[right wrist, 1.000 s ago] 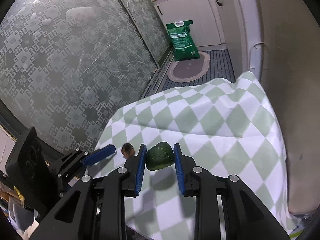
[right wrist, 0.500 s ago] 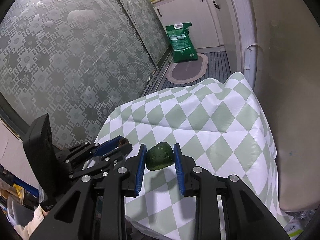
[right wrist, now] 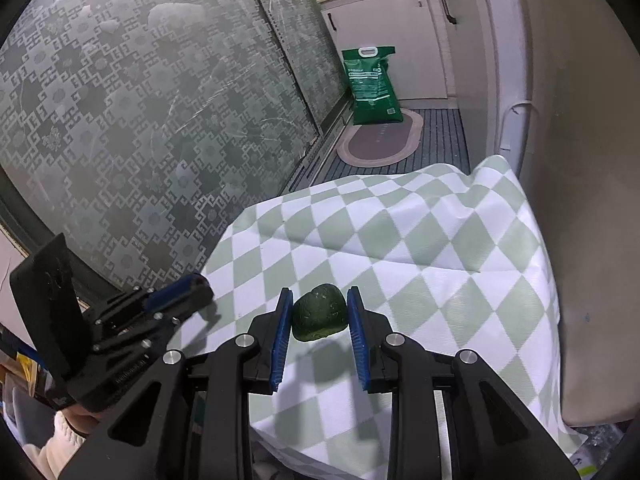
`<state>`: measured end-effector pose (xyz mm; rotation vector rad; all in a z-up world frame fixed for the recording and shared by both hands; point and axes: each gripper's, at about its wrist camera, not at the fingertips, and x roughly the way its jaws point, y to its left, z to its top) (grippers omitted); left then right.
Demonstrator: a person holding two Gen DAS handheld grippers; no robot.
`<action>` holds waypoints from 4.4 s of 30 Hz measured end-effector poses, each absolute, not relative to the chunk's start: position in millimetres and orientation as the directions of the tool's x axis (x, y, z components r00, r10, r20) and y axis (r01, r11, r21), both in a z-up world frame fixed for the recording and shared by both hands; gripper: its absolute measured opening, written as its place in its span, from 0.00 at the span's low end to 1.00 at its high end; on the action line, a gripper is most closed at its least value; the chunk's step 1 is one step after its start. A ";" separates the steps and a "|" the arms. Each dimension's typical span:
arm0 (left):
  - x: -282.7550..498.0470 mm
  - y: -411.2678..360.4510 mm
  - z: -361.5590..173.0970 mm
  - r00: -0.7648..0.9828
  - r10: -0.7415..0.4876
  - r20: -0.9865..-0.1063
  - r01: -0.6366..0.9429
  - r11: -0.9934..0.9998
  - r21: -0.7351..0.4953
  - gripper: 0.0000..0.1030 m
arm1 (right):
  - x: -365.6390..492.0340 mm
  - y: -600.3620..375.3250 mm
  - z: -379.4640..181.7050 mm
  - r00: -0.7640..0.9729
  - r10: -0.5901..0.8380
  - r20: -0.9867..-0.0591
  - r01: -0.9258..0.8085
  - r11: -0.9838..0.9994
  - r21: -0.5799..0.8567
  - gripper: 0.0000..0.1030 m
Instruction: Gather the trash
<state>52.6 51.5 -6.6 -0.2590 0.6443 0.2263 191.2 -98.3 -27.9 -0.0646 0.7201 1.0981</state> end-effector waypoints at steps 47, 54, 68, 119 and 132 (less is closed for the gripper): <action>-39.4 177.2 -142.9 0.239 0.062 -0.969 -0.490 0.869 -0.065 0.31 | 74.8 50.9 -13.2 0.066 0.768 -0.637 -0.949 0.246 0.198 0.27; -45.7 185.2 -134.2 0.280 0.106 -0.954 -0.499 0.865 -0.050 0.31 | 62.3 72.0 -29.8 0.055 0.720 -0.692 -0.958 0.233 0.168 0.27; -58.0 191.5 -76.8 0.487 0.273 -0.829 -0.536 0.844 -0.037 0.19 | 40.1 103.4 -69.3 0.019 0.602 -0.798 -0.975 0.188 0.120 0.27; -116.0 89.4 -9.8 0.781 0.320 -0.537 -0.419 0.905 -0.070 0.97 | 12.1 -94.8 -10.1 0.470 0.733 -0.491 -0.861 0.503 -0.073 0.97; -123.6 79.9 -9.5 0.780 0.338 -0.526 -0.432 0.900 -0.062 0.97 | -4.9 -139.9 -15.5 0.504 0.747 -0.434 -0.839 0.542 -0.041 0.97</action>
